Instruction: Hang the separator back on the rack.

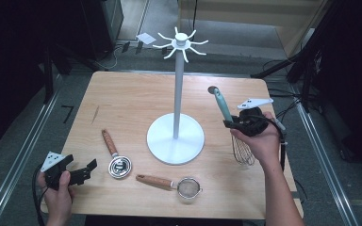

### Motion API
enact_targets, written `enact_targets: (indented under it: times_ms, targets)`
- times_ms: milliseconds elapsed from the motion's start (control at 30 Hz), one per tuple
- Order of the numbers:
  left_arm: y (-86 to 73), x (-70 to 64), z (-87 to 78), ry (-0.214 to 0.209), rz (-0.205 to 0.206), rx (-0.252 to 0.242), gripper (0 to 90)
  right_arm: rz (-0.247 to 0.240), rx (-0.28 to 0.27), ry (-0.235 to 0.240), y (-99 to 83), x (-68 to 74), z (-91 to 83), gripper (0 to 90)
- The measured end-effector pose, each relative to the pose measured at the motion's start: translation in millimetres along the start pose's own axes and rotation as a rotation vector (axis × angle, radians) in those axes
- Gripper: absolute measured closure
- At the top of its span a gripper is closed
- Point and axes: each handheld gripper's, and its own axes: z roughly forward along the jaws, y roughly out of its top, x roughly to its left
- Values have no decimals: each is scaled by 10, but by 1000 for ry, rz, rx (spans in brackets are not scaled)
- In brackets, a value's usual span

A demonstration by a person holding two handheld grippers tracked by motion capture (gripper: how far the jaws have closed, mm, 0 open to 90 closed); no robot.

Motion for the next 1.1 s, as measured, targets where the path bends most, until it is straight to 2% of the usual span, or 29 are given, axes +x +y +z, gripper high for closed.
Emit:
enact_targets:
  times_ms: [33, 67, 100, 133, 233, 267, 300, 400, 467, 500, 600, 1100]
  targets:
    - [0, 0, 0, 0, 0, 0, 0, 0, 0, 0, 0, 0, 0, 712]
    - [0, -1, 1, 0, 1, 0, 0, 6, -52, 18, 9, 33, -50, 712]
    - [0, -1, 1, 0, 1, 0, 0, 6, -52, 18, 9, 33, -50, 712]
    - [0, -1, 1, 1, 1, 0, 0, -2, -86, 19, 25, 84, -93, 712]
    - [0, -2, 0, 1, 1, 0, 0, -14, -119, 14, 46, 138, -126, 712]
    - [0, -2, 0, 1, 2, -1, 0, -6, -162, 28, 68, 195, -160, 712]
    - [0, -2, 0, 1, 2, -1, 0, -6, -162, 28, 68, 195, -160, 712]
    - [-1, -1, -1, 0, 0, -3, 0, 1, -233, 44, 109, 263, -204, 712]
    - [-1, -2, 0, 0, 0, -3, 0, 3, -250, 46, 121, 280, -215, 712]
    - [-1, -1, 0, 0, 0, -3, 0, 3, -281, 42, 145, 314, -241, 711]
    - [-1, 1, 0, -1, 1, -2, 0, 8, -323, 49, 171, 358, -277, 712]
    - [-1, -1, 1, -1, -1, -3, 0, -8, -412, 59, 299, 547, -370, 711]
